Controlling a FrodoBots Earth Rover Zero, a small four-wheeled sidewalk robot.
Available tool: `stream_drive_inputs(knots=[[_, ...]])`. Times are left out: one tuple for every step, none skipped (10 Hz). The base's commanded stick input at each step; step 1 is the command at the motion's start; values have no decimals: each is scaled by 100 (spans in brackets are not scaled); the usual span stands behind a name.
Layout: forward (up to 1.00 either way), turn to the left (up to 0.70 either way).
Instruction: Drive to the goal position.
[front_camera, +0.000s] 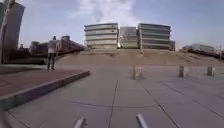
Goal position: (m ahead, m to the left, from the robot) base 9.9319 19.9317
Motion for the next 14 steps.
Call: stream_drive_inputs(knots=[[70, -14], [70, -14], [70, -14], [70, -14], [70, -14], [70, -14], [70, -9], [70, -3], [70, 0], [70, 0], [70, 0], [70, 0], [70, -6], [70, -13]])
